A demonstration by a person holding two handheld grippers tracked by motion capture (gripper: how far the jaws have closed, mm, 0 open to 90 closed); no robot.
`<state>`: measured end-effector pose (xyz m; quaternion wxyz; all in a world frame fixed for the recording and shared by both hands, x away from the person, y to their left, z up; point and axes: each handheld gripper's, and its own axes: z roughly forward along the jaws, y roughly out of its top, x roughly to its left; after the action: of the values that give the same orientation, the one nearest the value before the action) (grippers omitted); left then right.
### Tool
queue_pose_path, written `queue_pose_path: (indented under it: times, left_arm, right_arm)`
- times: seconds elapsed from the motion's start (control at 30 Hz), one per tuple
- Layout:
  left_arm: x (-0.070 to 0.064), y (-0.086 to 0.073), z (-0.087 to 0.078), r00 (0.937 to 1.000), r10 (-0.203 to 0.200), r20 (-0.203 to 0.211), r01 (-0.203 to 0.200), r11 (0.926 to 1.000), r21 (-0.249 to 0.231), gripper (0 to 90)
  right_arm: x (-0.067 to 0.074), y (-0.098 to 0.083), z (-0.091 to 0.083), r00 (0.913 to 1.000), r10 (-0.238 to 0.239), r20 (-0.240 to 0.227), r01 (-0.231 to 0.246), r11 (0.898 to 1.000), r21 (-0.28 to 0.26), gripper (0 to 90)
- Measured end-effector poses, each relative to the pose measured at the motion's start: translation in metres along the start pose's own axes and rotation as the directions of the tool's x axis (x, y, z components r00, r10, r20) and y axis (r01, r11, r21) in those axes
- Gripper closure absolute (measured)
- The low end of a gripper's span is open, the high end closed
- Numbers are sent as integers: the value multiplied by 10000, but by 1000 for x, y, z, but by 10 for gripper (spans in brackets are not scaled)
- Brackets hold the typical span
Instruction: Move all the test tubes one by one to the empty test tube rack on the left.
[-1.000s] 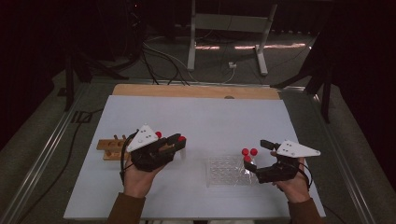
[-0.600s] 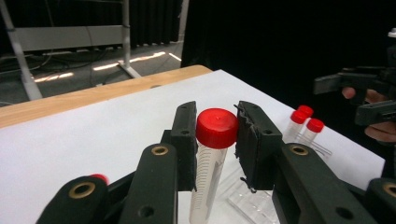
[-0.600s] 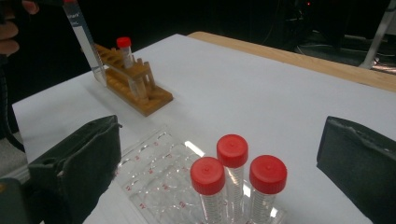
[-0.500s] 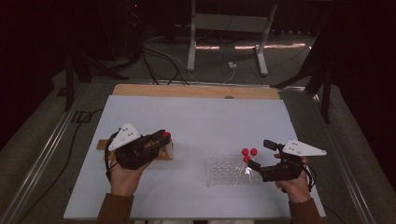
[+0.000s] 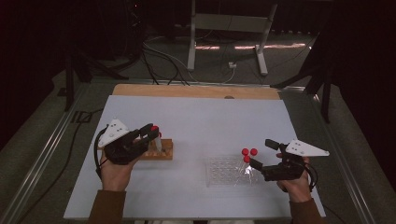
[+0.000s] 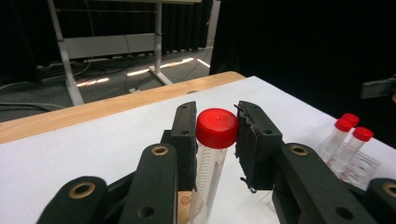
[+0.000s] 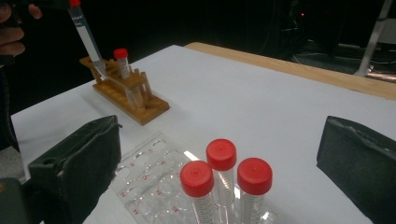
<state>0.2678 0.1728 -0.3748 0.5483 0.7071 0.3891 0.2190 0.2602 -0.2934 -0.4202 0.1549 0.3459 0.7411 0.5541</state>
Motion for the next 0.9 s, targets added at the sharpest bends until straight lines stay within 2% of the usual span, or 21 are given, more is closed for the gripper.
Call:
queue_pose_path:
  times: [0.37,0.63,0.9]
  left_arm:
    - [14,1,-2,9984,-83,-567,78,9999,-87,707]
    - [21,0,2,9951,-3,-984,-3,10000,-65,707]
    - [25,-6,10,9920,153,-1250,-134,9998,161,707]
  right_arm:
    - [-2,-1,-3,9999,92,67,-91,9999,-102,0]
    - [-3,-3,-1,9997,144,217,-144,9999,-12,0]
    - [-3,-3,-2,9990,214,383,-214,9998,-11,0]
